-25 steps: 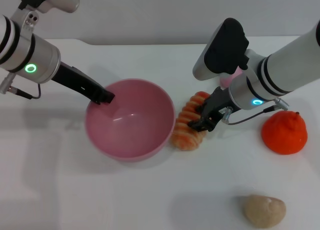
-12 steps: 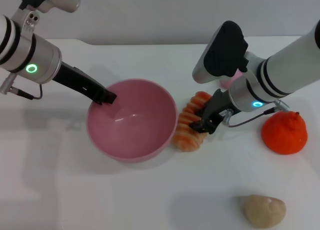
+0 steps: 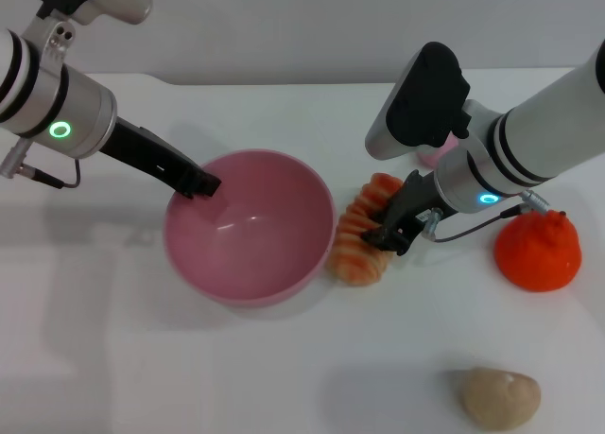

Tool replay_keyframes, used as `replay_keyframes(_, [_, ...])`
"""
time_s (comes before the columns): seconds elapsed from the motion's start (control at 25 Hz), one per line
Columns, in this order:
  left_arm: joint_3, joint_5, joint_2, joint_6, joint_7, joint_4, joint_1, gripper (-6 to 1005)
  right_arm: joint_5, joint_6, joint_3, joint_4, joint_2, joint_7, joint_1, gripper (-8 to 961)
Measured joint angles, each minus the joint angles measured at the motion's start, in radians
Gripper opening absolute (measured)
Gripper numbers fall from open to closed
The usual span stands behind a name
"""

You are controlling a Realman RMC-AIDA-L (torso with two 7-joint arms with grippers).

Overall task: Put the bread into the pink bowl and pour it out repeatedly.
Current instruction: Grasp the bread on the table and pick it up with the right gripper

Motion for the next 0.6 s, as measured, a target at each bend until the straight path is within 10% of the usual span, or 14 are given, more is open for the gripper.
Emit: replay_keyframes(0.6, [0.0,0.0,0.0,0.0,0.0,0.0,0.0,83,-0.001,0.0,-0.002,0.003,0.0,0.0,0.0,156])
